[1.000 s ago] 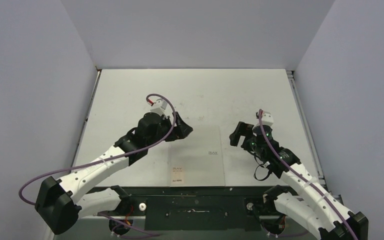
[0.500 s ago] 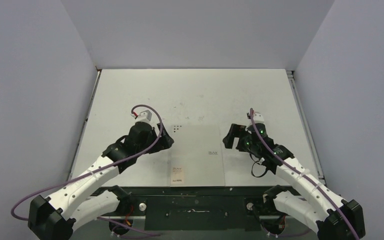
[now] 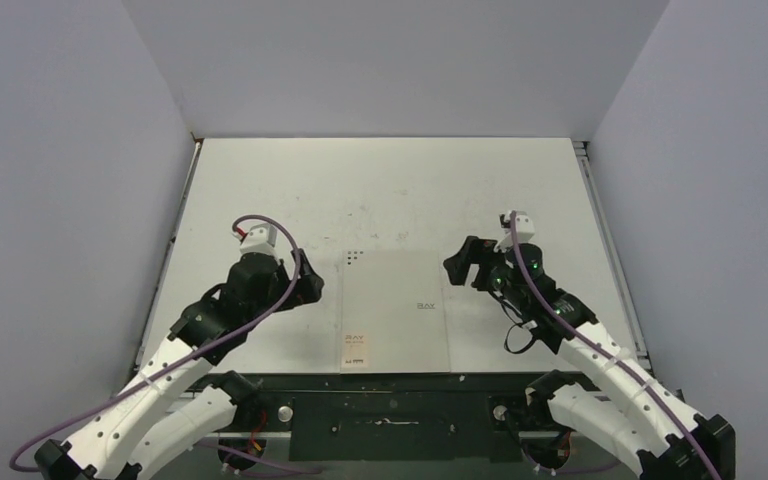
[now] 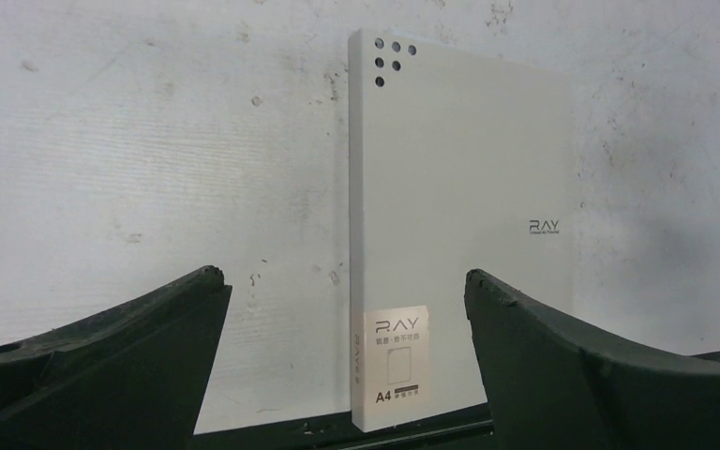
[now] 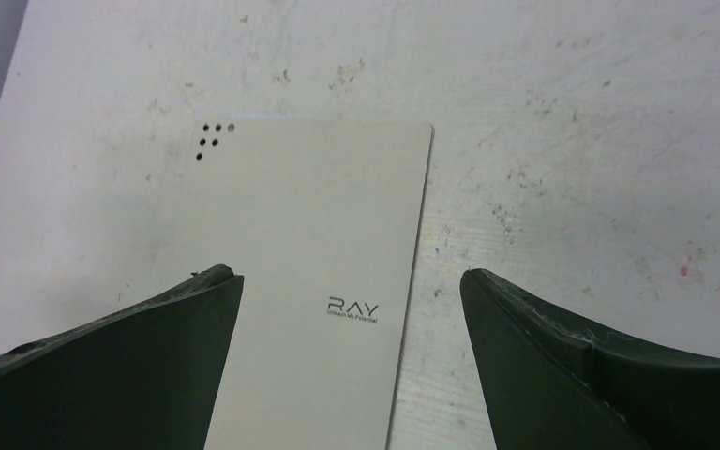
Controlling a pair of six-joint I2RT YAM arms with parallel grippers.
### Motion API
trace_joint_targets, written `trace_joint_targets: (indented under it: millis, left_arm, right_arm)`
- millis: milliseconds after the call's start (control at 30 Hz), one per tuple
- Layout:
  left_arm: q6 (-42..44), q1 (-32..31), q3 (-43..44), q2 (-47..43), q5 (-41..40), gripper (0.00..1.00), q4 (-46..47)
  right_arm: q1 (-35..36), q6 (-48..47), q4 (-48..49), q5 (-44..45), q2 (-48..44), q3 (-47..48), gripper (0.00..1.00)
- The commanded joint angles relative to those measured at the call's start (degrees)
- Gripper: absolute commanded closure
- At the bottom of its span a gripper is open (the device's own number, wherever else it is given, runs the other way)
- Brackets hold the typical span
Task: Put the files into the folder
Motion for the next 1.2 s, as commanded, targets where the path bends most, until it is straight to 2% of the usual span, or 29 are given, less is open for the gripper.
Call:
trace_joint_targets:
  millis: [0,333,733,1167]
  left_arm:
    - [4.5,0.3,4.5,-2.9,-6.0,0.04,-3.2]
    - [11.1,0.3,7.7,-8.0,-7.1,0.04,-1.3]
    - [15.9,0.4,3.5,-17.1,-2.2,0.04,9.0]
    - [16.1,9.5,1.3,-16.4,10.0,0.04,11.5]
  right_arm:
    - [0.3,-1.9,2.0,7.2,-3.1,5.3,0.1]
    - [0.3,-2.2,-2.8,14.4,-5.7,8.9,0.1]
    - [0.3,-4.7,-2.9,16.2,-10.4,10.8,0.1]
    - [0.3,-5.6,-2.6,19.1,-15.4,8.2,0.1]
